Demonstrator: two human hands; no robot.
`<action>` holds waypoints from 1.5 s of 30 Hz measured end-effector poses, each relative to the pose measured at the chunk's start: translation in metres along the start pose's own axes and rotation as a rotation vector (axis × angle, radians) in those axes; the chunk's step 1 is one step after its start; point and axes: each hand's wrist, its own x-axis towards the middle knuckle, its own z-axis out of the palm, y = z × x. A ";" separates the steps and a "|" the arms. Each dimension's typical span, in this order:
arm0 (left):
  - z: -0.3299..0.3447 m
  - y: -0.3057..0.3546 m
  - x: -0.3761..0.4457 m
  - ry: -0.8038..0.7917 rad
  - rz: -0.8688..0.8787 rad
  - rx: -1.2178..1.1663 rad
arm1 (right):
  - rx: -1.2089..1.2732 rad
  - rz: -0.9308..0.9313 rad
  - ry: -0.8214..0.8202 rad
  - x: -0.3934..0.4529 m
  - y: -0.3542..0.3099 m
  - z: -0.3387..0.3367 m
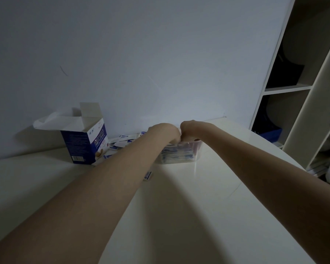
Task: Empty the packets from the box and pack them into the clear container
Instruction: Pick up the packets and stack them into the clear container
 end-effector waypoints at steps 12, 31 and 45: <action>-0.016 -0.009 -0.012 0.313 0.089 0.063 | 0.056 -0.081 0.144 -0.032 -0.012 -0.030; 0.051 -0.180 -0.050 0.080 0.187 0.003 | 0.346 -0.386 0.176 -0.050 -0.118 0.065; 0.058 -0.177 -0.066 0.190 0.249 -0.217 | 0.163 -0.236 0.217 -0.058 -0.111 0.068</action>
